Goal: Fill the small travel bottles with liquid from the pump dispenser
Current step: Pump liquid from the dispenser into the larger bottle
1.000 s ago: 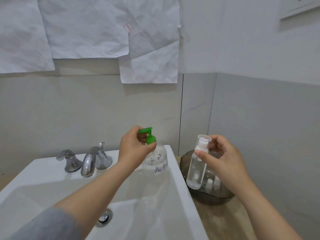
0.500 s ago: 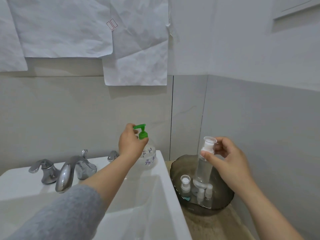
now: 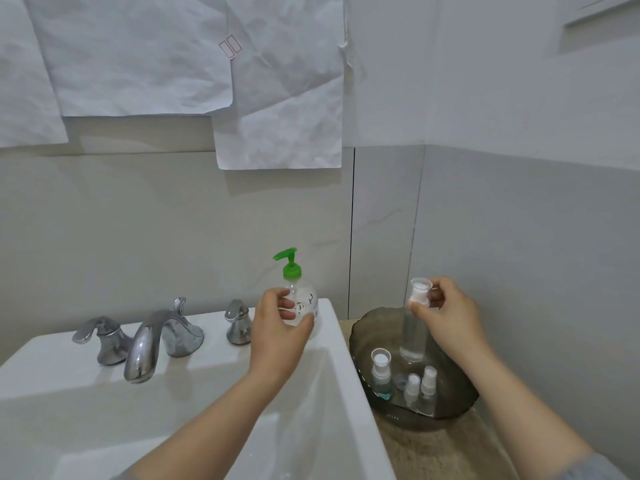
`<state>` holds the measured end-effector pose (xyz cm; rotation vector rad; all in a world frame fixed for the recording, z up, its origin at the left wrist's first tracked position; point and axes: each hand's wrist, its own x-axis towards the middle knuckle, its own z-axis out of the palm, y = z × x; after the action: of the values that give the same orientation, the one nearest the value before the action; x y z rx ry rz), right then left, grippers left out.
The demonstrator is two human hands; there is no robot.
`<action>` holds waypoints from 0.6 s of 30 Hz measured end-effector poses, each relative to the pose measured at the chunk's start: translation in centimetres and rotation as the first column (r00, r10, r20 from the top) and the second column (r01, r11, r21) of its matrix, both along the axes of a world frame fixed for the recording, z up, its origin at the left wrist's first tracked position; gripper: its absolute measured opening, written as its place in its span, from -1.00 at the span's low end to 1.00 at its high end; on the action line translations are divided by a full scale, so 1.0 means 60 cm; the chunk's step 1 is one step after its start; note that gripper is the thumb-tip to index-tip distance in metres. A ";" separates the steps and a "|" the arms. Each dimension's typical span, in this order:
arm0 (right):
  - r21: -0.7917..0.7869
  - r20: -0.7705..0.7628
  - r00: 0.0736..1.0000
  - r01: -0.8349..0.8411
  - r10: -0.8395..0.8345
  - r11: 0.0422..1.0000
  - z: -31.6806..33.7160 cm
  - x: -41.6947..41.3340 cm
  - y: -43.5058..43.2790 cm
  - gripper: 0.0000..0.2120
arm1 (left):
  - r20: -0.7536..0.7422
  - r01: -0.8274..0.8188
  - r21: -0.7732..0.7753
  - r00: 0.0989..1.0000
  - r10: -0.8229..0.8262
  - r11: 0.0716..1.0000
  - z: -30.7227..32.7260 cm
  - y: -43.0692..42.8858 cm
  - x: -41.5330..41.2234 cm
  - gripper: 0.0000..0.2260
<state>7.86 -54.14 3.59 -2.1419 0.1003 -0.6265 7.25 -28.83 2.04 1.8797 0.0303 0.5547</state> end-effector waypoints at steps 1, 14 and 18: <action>-0.011 -0.036 0.999 0.003 -0.004 1.000 -0.008 0.005 0.000 -0.76 | -0.006 0.024 0.002 1.000 -0.024 1.000 -0.003 -0.003 -0.002 -0.61; -0.035 -0.299 0.952 -0.076 0.062 0.997 -0.062 0.014 -0.002 -0.73 | -0.180 0.176 0.043 0.970 -0.166 0.983 -0.049 -0.020 -0.043 -0.80; -0.017 -0.338 0.937 -0.104 0.092 0.994 -0.045 -0.002 -0.001 -0.52 | -0.189 0.197 0.037 0.964 -0.187 0.980 -0.048 -0.017 -0.058 -0.80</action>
<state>7.76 -54.19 0.86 -2.2552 0.1685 -0.1994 3.75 -29.85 -0.85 1.9576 -0.0463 0.2498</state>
